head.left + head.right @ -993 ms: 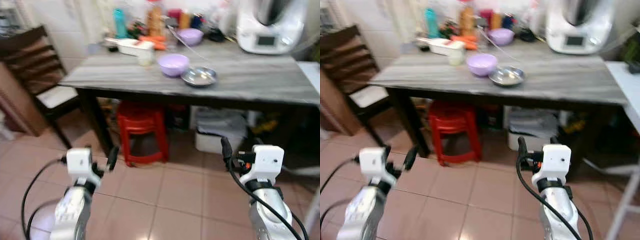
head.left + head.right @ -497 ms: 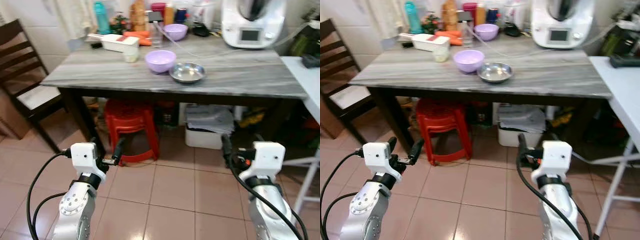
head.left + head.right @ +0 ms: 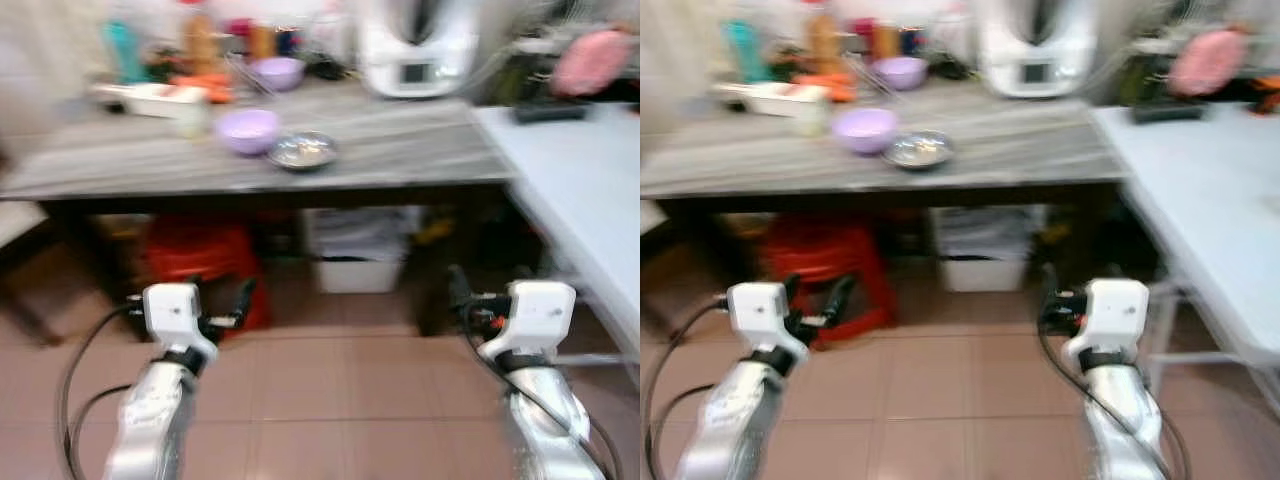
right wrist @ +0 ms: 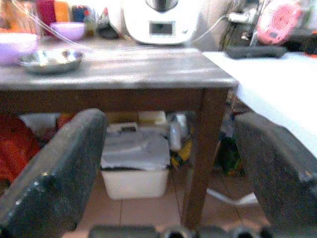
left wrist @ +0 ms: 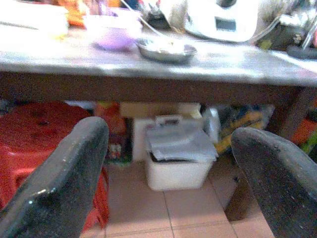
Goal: Setting the table
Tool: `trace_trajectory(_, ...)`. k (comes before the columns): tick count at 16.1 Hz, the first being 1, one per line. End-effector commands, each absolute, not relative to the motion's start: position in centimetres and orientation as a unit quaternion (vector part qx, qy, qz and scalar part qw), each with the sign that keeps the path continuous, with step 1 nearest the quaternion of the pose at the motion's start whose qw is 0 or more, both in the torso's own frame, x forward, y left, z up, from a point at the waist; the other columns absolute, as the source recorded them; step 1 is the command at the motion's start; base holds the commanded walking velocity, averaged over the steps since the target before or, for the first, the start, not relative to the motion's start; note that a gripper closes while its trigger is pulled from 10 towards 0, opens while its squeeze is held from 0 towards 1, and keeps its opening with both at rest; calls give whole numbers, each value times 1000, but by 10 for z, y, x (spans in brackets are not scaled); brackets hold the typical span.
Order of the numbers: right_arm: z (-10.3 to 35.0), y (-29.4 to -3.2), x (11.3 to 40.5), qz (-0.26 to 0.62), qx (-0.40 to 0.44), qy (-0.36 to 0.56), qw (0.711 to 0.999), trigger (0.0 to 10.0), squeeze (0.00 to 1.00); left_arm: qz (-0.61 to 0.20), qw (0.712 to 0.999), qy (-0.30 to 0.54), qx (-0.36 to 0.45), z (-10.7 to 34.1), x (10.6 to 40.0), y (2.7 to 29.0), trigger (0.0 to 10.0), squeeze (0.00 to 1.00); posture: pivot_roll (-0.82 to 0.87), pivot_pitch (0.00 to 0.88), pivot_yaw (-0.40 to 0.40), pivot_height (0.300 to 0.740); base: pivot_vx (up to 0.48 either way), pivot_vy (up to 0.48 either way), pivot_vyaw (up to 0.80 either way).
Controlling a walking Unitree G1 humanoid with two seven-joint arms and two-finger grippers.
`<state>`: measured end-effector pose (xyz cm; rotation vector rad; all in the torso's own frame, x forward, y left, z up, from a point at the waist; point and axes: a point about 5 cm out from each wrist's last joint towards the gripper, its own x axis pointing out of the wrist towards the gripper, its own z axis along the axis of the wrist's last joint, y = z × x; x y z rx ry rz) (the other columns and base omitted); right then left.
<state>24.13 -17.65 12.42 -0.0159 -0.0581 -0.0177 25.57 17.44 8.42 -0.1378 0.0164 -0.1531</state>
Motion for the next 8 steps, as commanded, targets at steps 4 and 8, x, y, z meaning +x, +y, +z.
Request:
trace_trajectory(4,128,-176,243,-7,-9,-34,999,10000,0,-80,994,1,-71,89,257,175,10000,0,-100,0,67,740,0,-323,-105)
trace_trajectory(8,128,-174,244,-1,-9,-36,999,10000,0,-81,994,1,-69,90,259,175,10000,0,-100,0,70,740,0,-319,0)
